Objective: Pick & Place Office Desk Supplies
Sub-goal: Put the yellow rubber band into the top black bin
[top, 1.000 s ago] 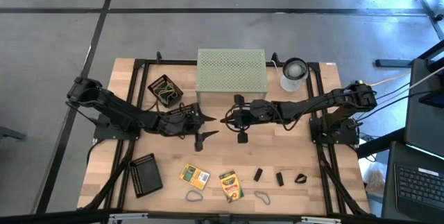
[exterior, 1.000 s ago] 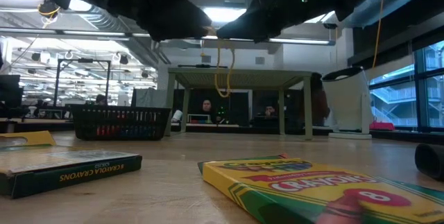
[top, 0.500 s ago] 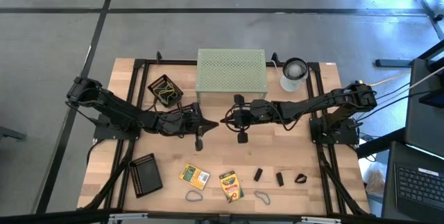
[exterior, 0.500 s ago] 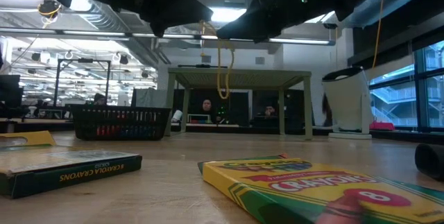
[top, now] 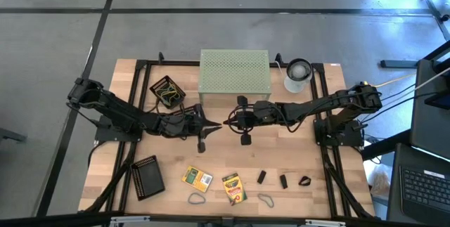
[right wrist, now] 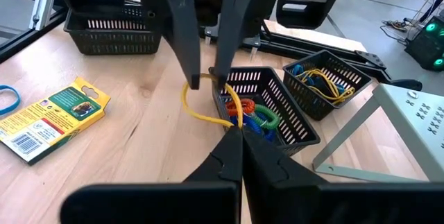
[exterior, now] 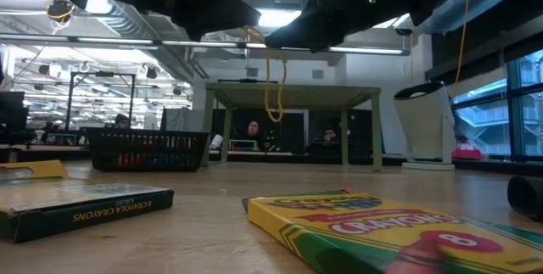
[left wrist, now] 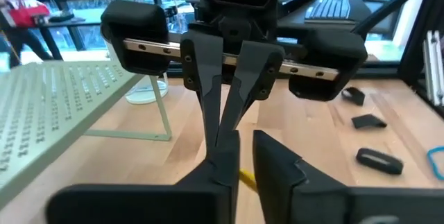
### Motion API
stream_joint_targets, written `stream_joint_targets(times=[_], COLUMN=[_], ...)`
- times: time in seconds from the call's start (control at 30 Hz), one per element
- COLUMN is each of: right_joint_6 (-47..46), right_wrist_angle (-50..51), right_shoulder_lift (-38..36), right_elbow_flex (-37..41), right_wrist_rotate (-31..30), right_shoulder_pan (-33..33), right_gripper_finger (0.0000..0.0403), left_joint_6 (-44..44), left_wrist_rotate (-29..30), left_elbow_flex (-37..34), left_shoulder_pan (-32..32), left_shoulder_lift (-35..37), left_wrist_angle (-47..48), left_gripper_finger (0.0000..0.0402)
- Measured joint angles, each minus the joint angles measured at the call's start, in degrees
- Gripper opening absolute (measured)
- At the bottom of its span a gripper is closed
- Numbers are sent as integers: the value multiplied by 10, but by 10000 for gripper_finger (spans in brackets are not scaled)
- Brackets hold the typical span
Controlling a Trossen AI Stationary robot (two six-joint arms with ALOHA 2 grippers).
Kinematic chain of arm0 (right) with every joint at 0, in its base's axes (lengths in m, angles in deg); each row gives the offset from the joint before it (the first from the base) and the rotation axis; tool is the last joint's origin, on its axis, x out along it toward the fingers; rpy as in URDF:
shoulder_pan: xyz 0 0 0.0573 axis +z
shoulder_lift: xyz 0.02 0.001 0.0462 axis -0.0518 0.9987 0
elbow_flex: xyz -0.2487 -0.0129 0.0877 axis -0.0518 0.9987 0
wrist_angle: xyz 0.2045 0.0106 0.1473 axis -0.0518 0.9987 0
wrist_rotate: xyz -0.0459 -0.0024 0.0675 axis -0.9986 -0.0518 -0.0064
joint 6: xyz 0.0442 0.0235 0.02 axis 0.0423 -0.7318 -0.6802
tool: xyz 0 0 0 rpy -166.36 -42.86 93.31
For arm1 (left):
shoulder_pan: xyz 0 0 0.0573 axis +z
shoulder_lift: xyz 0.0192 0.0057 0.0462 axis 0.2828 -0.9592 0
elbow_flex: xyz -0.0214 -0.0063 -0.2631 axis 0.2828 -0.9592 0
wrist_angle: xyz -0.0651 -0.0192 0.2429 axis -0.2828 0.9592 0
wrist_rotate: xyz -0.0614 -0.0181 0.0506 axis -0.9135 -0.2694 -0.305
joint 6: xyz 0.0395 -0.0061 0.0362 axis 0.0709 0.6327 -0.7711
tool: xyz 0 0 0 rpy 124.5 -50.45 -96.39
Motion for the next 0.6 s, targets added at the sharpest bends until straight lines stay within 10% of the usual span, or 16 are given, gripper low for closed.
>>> stream_joint_targets(times=[0.37, 0.6], right_joint_6=[0, 5], right_wrist_angle=[0, 0], right_shoulder_lift=[0, 0], right_elbow_flex=[0, 0], right_wrist_rotate=[0, 0], right_shoulder_pan=[0, 0], right_gripper_finger=[0, 0], left_joint_6=[-47, -4], left_wrist_rotate=[102, 53], left_elbow_flex=[0, 0], left_shoulder_pan=[0, 0], left_shoulder_lift=[0, 0], left_wrist_angle=[65, 80], left_gripper_finger=[141, 162])
